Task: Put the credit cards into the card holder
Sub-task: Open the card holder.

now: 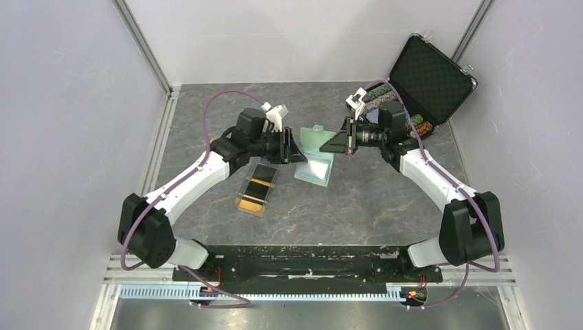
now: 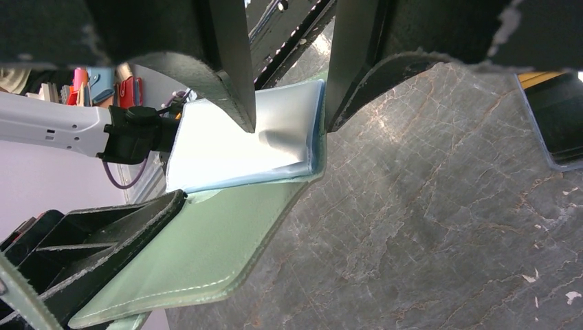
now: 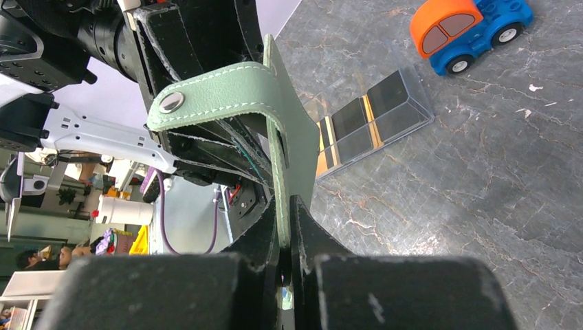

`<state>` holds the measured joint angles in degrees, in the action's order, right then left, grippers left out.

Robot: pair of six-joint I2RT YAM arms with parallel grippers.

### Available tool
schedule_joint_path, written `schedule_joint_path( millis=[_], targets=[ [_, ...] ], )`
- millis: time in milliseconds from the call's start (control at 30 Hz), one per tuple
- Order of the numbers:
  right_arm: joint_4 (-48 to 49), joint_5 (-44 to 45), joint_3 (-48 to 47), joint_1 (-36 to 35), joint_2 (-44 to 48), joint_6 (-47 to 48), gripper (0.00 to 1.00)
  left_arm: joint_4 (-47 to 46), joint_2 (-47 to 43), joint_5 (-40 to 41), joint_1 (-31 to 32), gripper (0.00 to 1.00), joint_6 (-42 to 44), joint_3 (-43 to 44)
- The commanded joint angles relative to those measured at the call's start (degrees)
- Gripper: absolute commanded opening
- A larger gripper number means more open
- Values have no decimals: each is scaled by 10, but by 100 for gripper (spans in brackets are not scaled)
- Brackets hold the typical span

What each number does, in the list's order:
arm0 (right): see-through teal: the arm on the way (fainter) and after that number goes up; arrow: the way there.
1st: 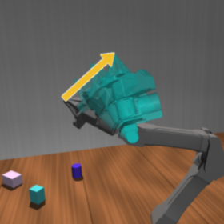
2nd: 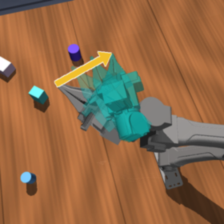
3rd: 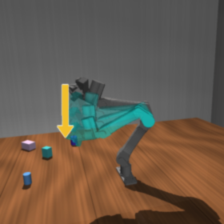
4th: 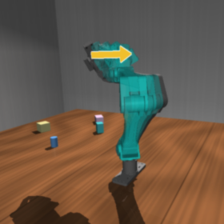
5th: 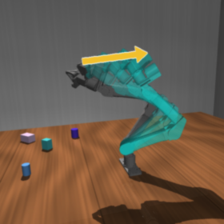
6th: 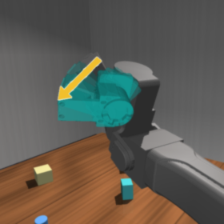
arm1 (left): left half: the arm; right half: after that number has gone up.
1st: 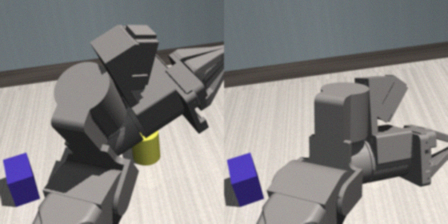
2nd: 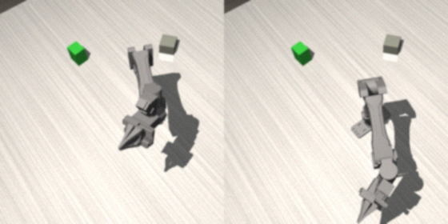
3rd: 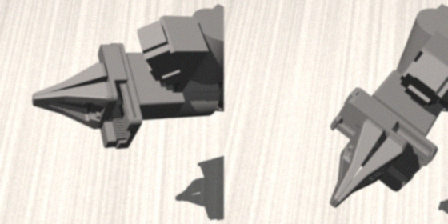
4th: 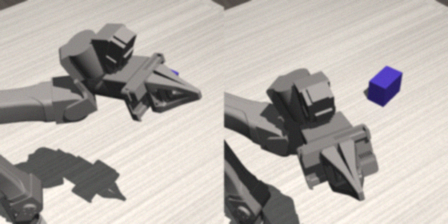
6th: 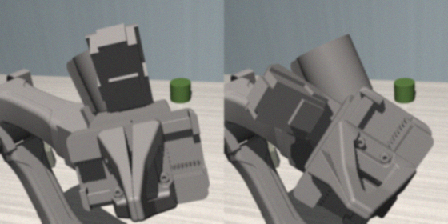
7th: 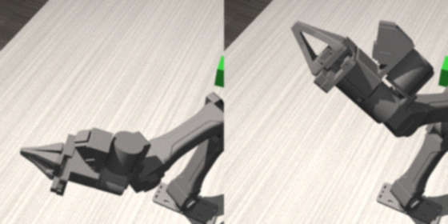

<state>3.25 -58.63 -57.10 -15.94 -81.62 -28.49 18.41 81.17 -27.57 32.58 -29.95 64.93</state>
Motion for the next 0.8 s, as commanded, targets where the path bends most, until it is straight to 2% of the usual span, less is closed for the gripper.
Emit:
schedule_joint_path(
  millis=[0, 433, 767],
  targets=[
    [22, -14, 7, -2, 1, 2, 0, -29, -22, -18, 1, 48, -14, 24],
    [26, -20, 16, -2, 0, 0, 0, 0, -35, -14, 1, 49, 5, 40],
    [39, -24, 20, -2, 1, -11, 0, 50, -10, 2, 3, 52, 38, 65]
  ],
)
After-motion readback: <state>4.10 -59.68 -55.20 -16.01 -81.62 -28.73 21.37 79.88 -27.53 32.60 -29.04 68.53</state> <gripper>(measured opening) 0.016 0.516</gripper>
